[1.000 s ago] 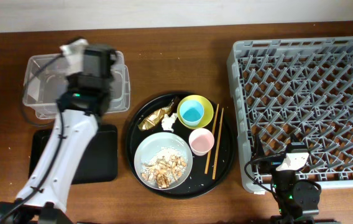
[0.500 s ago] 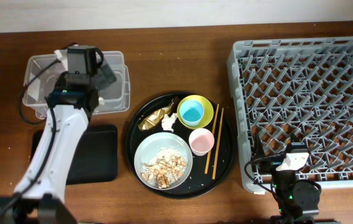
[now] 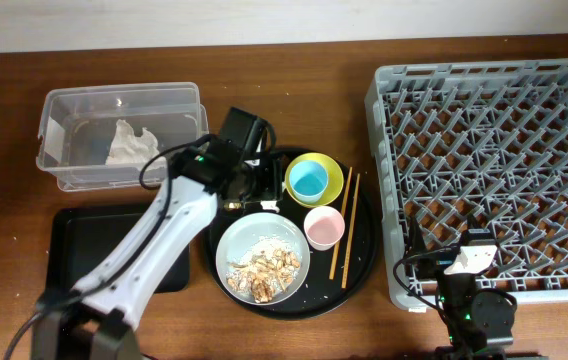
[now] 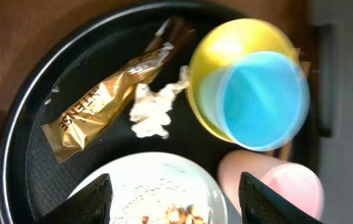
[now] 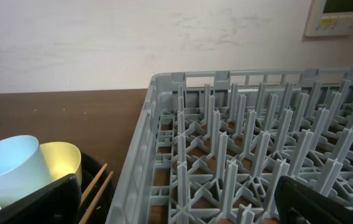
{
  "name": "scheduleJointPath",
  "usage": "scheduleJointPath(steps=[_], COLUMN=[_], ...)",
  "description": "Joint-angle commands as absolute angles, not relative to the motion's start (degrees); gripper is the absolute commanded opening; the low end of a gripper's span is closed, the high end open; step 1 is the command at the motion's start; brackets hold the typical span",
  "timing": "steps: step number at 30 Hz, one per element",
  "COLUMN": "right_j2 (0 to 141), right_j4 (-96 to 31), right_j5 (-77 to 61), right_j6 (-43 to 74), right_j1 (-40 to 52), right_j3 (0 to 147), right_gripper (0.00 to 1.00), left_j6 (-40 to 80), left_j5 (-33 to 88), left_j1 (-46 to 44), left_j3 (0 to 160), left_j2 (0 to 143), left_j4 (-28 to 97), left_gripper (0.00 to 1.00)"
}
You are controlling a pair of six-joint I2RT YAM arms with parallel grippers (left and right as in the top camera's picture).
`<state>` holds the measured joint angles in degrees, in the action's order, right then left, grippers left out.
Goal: Sort waste into correct bins and load items into the dishwasher rack
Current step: 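Carry the tissue with the left gripper and drop it into the clear bin, then return the left gripper to the tray and grasp the gold Nescafe sachet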
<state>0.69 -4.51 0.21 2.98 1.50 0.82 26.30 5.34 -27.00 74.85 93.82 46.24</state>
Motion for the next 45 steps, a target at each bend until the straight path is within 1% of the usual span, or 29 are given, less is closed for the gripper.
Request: scheduleJointPath(steps=[1,6,8,18,20,21,22,23,24,25,26,28,29,30,34,38,42,45], right_j2=[0.40,0.40,0.40,0.40,0.40,0.40,0.40,0.40,0.40,0.40,0.40,0.40,0.40,0.40,0.40,0.40,0.40,0.40], right_j4=[-4.62,-4.62,-4.62,-4.62,-4.62,-4.62,-4.62,-4.62,-4.62,-4.62,-4.62,-4.62,-4.62,-4.62,-4.62,-4.62,-4.62,-4.62], right_j5=[0.71,0.71,0.71,0.71,0.71,0.71,0.71,0.71,0.71,0.71,0.71,0.71,0.71,0.71,0.71,0.71,0.71,0.71], right_j6=[3.22,3.22,3.22,3.22,3.22,3.22,3.22,3.22,3.22,3.22,3.22,3.22,3.22,3.22,3.22,3.22,3.22,3.22], right_j1=[1.83,1.83,1.83,1.83,1.83,1.83,1.83,1.83,1.83,1.83,1.83,1.83,1.83,1.83,1.83,1.83,1.83,1.83], right_j3=[0.32,0.32,0.32,0.32,0.32,0.32,0.32,0.32,0.32,0.32,0.32,0.32,0.32,0.32,0.32,0.32,0.32,0.32], right_gripper=[0.98,0.98,0.98,0.98,0.98,0.98,0.98,0.98,0.98,0.98,0.98,0.98,0.98,0.98,0.98,0.98,0.98,0.98], left_j6=[30.41,30.89,32.21,33.43,33.43,33.43,33.43,33.43,33.43,33.43,33.43,33.43,33.41,33.41,33.41,33.36,33.17,33.21], left_j5=[3.03,3.16,3.14,2.09,2.07,2.07,2.07,2.07,2.07,2.09,2.11,2.09,2.09,2.07,1.17,-3.05,-12.45,-22.17], left_j1=[-27.11,-27.11,-27.11,-28.32,-28.38,-28.34,-28.47,-28.60,-28.73,-28.73,-28.71,-28.71,-28.71,-28.71,-28.71,-27.29,-23.68,-19.94], left_j3=[75.00,75.00,75.00,75.00,75.00,75.00,75.00,75.00,75.00,75.02,75.07,75.09,75.09,75.09,75.09,75.09,75.09,75.09], left_j2=[98.89,106.19,107.94,113.65,113.67,113.67,113.67,113.67,113.67,113.67,113.56,112.49,111.57,110.45,104.31,97.45,92.40,91.46], left_j4=[46.09,42.98,42.13,37.89,37.71,37.56,37.50,37.47,37.21,37.08,37.12,37.23,37.39,37.78,40.66,42.44,43.11,41.82], left_gripper=[0.64,0.62,0.58,0.58,0.56,0.54,0.49,0.41,0.36,0.33,0.27,0.21,0.09,0.01,0.01,0.01,0.01,0.01])
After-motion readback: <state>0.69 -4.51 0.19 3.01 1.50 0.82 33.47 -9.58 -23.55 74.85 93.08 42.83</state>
